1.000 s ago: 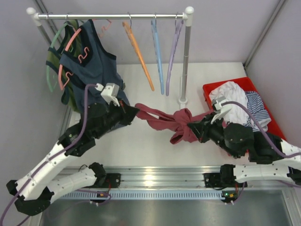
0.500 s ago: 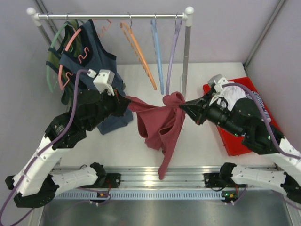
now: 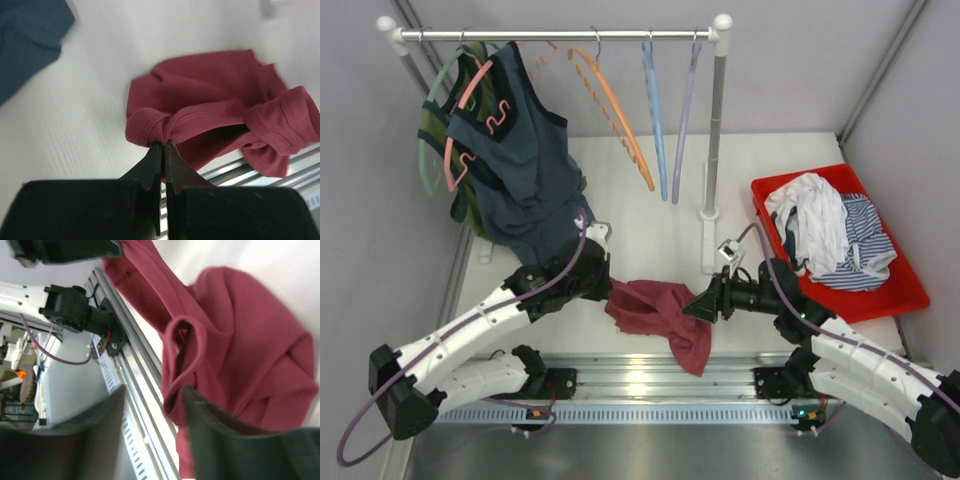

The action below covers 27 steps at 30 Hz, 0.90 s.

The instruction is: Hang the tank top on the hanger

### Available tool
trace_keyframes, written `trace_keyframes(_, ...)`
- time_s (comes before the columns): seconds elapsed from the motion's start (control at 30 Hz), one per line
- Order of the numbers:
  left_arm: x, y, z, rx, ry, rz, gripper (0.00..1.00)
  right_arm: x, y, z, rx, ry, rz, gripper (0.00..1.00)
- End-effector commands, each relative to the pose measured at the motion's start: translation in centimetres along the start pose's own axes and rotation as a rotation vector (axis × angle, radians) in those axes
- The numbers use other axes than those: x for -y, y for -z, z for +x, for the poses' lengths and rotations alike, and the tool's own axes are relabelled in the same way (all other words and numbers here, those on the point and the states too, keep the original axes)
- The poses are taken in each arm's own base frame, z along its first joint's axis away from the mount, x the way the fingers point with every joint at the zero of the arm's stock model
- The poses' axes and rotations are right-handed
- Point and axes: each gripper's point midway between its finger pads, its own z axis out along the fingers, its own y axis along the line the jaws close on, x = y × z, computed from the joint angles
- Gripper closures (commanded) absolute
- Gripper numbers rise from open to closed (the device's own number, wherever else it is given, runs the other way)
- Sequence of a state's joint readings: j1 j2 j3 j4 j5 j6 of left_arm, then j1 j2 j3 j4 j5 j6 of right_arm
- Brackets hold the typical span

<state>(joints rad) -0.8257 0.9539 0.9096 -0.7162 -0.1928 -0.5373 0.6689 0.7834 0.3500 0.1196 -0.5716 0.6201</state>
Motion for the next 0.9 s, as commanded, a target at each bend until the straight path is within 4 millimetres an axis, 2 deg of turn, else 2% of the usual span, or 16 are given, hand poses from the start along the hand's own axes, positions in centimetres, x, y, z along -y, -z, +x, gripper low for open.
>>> trace_keyframes(0.0,0.3,-3.5,1.9,-0.013,0.054,0.019,1.0,-0.9,0.8,-2.2,0.12,0.037,-0.02,0.43)
trace_keyframes(0.03,0.0,-4.0,2.5,-0.024,0.055,0.011,1.0,0.5,0.9,-2.3,0.135,0.039,0.056,0.37)
trace_keyframes(0.07,-0.5,-4.7,3.6,-0.049,0.053,-0.009,0.96,1.5,1.2,-1.1,0.097,0.01,0.114,0.31)
trace_keyframes(0.13,-0.7,-5.5,4.1,-0.061,0.05,-0.016,0.92,2.4,1.7,-1.5,0.113,0.003,0.187,0.27)
trace_keyframes(0.2,-0.9,-5.9,4.4,-0.07,0.04,-0.027,0.84,3.2,2.2,-1.5,0.095,-0.023,0.266,0.27)
trace_keyframes(0.27,-1.1,-6.0,4.1,-0.061,0.034,-0.039,0.83,3.5,2.3,-1.2,0.068,-0.041,0.317,0.31)
trace_keyframes(0.33,-1.2,-6.2,3.9,-0.059,0.031,-0.042,0.83,2.5,2.2,-1.4,0.06,-0.029,0.369,0.35)
trace_keyframes(0.43,-1.3,-6.6,3.9,-0.072,0.028,-0.043,0.84,0.1,1.0,-1.3,0.063,0.034,0.435,0.41)
trace_keyframes(0.47,-1.2,-6.7,4.0,-0.075,0.027,-0.042,0.84,0.2,0.2,-0.6,0.026,0.054,0.477,0.43)
trace_keyframes(0.5,-1.3,-6.9,4.1,-0.08,0.029,-0.044,0.84,-2.1,-0.6,-1.3,0.051,0.096,0.474,0.43)
trace_keyframes(0.57,-1.4,-7.0,4.2,-0.084,0.033,-0.045,0.84,-1.8,-2.1,0.2,-0.015,0.164,0.559,0.43)
trace_keyframes(0.6,-1.3,-7.0,4.1,-0.082,0.037,-0.038,0.84,-2.9,-2.8,-0.6,0.009,0.193,0.575,0.43)
trace_keyframes(0.67,-1.4,-7.1,4.3,-0.087,0.043,-0.035,0.84,-1.2,-4.4,0.8,-0.07,0.238,0.663,0.43)
trace_keyframes(0.7,-1.4,-7.1,4.3,-0.087,0.045,-0.029,0.84,-1.5,-5.1,0.2,-0.066,0.261,0.667,0.43)
trace_keyframes(0.77,-1.4,-7.1,4.5,-0.091,0.047,-0.031,0.83,-0.4,-6.5,1.0,-0.095,0.293,0.701,0.43)
trace_keyframes(0.87,-1.5,-7.0,4.4,-0.087,0.052,-0.027,0.82,1.4,-7.2,1.6,-0.118,0.333,0.77,0.43)
